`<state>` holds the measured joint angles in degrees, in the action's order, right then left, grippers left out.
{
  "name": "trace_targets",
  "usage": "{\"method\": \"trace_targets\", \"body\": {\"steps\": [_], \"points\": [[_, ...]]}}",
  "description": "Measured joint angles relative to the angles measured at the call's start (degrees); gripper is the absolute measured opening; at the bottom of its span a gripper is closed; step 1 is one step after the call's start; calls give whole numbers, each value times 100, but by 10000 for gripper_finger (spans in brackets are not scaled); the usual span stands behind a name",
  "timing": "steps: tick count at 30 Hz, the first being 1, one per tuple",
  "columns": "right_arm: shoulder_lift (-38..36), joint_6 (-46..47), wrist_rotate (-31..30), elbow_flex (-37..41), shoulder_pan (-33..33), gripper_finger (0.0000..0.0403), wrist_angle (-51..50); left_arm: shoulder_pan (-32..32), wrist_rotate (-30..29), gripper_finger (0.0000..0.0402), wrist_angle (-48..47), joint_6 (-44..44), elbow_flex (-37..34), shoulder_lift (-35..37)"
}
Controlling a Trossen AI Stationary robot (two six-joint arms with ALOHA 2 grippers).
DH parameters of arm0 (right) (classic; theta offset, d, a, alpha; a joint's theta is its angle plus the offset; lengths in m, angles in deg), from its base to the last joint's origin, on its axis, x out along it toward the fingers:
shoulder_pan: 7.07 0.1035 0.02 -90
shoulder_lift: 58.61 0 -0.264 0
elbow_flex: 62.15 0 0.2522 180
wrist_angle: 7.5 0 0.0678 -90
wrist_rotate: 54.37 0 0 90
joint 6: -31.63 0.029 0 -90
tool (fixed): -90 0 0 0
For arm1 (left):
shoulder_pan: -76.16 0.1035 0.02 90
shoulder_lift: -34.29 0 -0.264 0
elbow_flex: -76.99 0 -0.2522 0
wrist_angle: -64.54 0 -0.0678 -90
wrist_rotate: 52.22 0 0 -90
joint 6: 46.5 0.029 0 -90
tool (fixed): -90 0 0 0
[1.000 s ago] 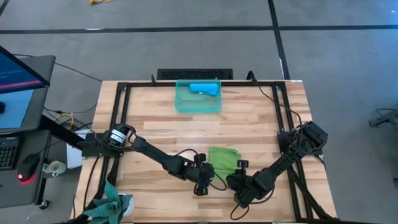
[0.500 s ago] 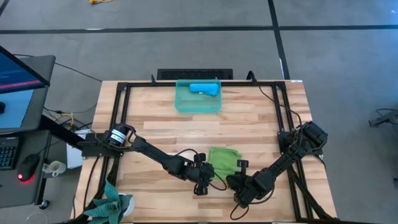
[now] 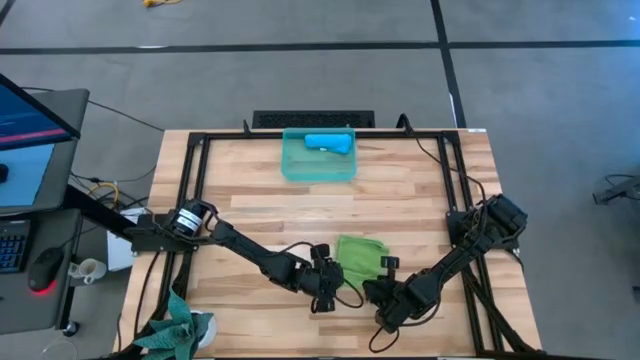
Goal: Roll microfiber towels into tight, uniform cylinder then place into a basket
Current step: Roll the green microfiber cloth
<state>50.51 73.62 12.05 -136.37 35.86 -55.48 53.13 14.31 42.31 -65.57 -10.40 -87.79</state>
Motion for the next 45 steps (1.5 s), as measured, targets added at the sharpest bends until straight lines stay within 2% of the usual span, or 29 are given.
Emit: {"method": "trace_targets", "body": {"steps": [8,16,22,31,37,45], "points": [[-2,2,52,0,-2,27,4,-125,-199,188,-98,129,0,201],[-2,3,62,4,-2,27,15,-393,-887,188,-250,311,5,498],[-39,2,99,11,25,21,20,-538,-866,188,-214,864,7,498],[-39,-37,218,-59,70,28,34,-459,-814,188,-10,1045,-83,496],[-39,-45,233,-61,85,21,37,-468,-88,188,873,1313,-328,481],[-39,-44,232,-63,85,27,37,-452,-142,188,1292,1658,-662,481]]}}
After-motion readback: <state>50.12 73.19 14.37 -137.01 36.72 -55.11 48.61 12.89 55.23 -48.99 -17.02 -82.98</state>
